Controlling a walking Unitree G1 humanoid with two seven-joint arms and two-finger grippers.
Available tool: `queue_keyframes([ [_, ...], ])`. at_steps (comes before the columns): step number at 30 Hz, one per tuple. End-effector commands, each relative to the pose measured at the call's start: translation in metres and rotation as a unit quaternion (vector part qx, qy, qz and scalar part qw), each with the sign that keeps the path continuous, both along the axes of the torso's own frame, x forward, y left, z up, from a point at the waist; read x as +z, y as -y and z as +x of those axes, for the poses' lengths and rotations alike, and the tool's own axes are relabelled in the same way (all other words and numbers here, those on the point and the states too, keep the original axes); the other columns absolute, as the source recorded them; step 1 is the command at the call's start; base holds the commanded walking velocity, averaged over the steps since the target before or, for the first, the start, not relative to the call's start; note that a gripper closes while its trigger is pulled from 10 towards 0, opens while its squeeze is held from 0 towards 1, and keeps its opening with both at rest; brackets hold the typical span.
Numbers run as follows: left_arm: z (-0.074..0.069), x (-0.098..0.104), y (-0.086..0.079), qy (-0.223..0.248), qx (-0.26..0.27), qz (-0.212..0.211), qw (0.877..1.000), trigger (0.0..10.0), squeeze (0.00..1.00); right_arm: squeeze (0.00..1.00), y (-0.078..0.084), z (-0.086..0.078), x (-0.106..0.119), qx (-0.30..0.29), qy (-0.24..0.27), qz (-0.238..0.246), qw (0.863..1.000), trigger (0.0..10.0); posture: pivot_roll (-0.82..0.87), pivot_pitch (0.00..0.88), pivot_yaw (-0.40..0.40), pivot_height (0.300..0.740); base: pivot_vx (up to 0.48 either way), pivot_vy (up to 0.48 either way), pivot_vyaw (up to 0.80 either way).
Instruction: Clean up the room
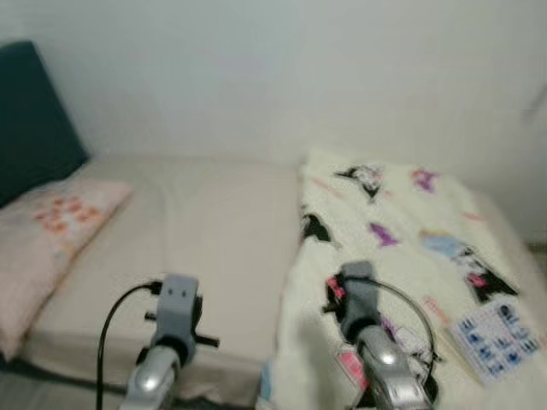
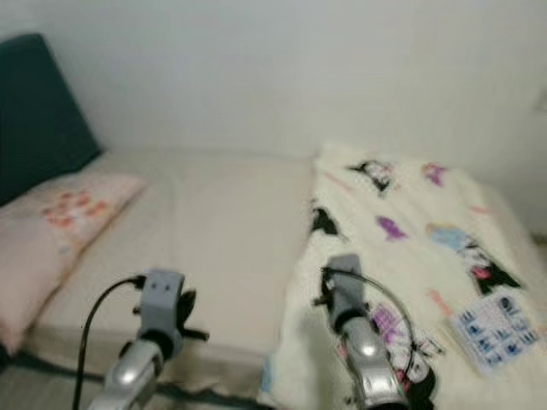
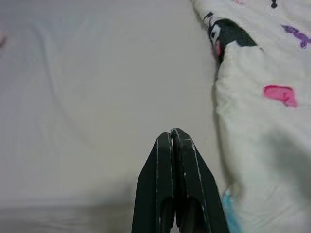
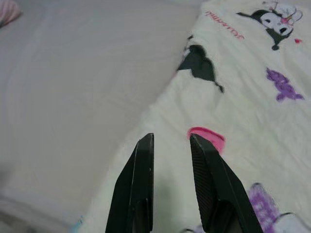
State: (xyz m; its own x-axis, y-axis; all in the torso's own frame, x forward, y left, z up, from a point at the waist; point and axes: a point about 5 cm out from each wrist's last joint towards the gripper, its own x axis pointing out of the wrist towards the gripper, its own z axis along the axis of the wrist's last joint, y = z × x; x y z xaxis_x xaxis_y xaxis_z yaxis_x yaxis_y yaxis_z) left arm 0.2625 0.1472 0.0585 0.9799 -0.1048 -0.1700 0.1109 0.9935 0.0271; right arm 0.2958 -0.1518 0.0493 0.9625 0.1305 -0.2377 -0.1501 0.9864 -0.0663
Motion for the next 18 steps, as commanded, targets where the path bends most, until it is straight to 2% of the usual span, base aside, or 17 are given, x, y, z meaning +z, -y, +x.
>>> queue_keyframes([
  [1,-0.0032,-0.0035,-0.0021,-0.01,0.002,0.008,1.0,10.0,0.0,0.0,0.0022,-0.0019,-0.0032,-0.005,-0.01,0.006,1.0,10.0,0.0,0.067,0.011,0.724,0.0,-0.42,0.0],
  [18,-0.0034,-0.0031,-0.0015,-0.01,0.001,0.008,1.0,10.0,0.0,0.0,0.002,-0.0014,-0.0022,-0.002,-0.011,0.005,1.0,10.0,0.0,0.069,0.01,0.724,0.0,-0.423,0.0],
])
